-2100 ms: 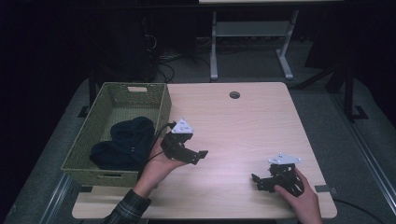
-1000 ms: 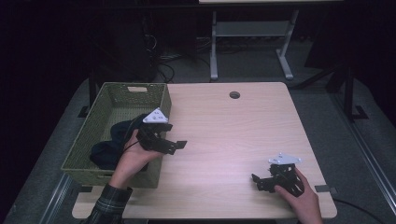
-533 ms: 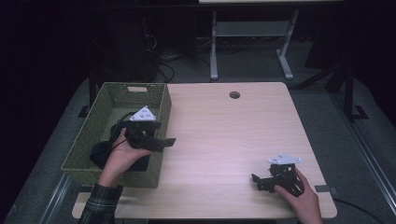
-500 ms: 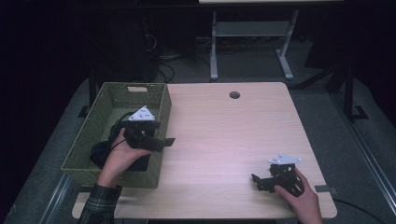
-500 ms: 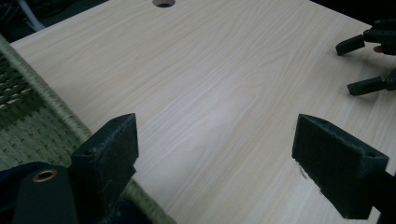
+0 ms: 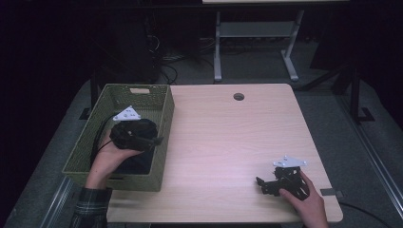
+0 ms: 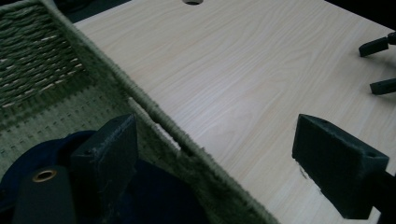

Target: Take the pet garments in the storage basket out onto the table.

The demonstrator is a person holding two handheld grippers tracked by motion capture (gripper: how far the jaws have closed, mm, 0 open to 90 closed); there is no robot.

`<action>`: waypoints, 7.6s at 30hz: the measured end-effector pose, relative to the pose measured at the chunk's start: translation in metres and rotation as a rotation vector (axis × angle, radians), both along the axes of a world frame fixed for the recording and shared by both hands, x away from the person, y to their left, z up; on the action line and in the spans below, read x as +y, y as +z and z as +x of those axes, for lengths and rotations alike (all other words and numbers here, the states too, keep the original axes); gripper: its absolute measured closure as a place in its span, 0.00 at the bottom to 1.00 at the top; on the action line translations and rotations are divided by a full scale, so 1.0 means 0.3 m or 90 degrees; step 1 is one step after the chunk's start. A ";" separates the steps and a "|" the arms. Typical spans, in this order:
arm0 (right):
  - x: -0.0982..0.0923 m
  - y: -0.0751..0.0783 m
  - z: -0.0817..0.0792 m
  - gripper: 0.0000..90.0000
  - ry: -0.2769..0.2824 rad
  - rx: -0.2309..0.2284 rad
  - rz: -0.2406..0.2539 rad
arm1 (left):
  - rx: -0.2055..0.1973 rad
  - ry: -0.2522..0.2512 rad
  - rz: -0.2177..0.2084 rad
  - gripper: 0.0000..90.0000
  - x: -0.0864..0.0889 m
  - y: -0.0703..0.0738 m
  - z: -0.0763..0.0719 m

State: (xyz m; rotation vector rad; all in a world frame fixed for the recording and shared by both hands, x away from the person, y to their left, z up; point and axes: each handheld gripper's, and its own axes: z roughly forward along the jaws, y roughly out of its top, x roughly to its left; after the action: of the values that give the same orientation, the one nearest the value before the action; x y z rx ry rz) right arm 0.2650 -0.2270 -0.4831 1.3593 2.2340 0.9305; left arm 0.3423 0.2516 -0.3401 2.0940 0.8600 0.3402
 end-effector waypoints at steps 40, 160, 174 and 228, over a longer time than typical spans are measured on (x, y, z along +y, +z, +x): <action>0.000 0.000 0.000 0.00 0.000 0.000 0.000 | 0.049 0.056 0.128 0.16 0.199 -0.161 0.087; -0.001 0.000 0.000 0.00 0.001 0.000 -0.001 | -0.111 -0.021 -0.199 0.74 0.141 0.199 0.006; -0.001 0.000 0.001 0.00 0.001 -0.001 -0.001 | -0.121 -0.081 -0.211 0.74 -0.012 0.230 0.013; -0.001 0.001 0.000 0.00 0.001 -0.001 0.000 | -0.023 -0.225 -0.162 0.74 -0.574 0.010 0.101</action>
State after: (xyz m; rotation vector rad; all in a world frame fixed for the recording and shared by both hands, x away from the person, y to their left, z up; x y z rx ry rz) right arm 0.2651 -0.2272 -0.4829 1.3566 2.2350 0.9308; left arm 0.3727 0.0795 -0.3369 1.9463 0.4695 0.0747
